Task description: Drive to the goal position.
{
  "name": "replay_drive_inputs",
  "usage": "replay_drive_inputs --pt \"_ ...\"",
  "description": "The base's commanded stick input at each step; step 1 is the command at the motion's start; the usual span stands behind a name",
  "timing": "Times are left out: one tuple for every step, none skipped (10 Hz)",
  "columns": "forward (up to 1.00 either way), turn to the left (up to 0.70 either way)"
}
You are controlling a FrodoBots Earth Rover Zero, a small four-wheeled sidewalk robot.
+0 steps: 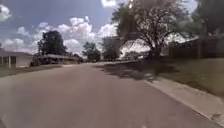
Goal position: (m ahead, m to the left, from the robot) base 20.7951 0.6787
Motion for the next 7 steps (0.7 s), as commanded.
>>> replay_drive_inputs --pt "0.7 0.0" --pt "0.7 0.0" --pt "0.7 0.0" --pt "0.7 0.0" --pt "0.7 0.0" --pt "0.7 0.0" --pt "0.7 0.0"
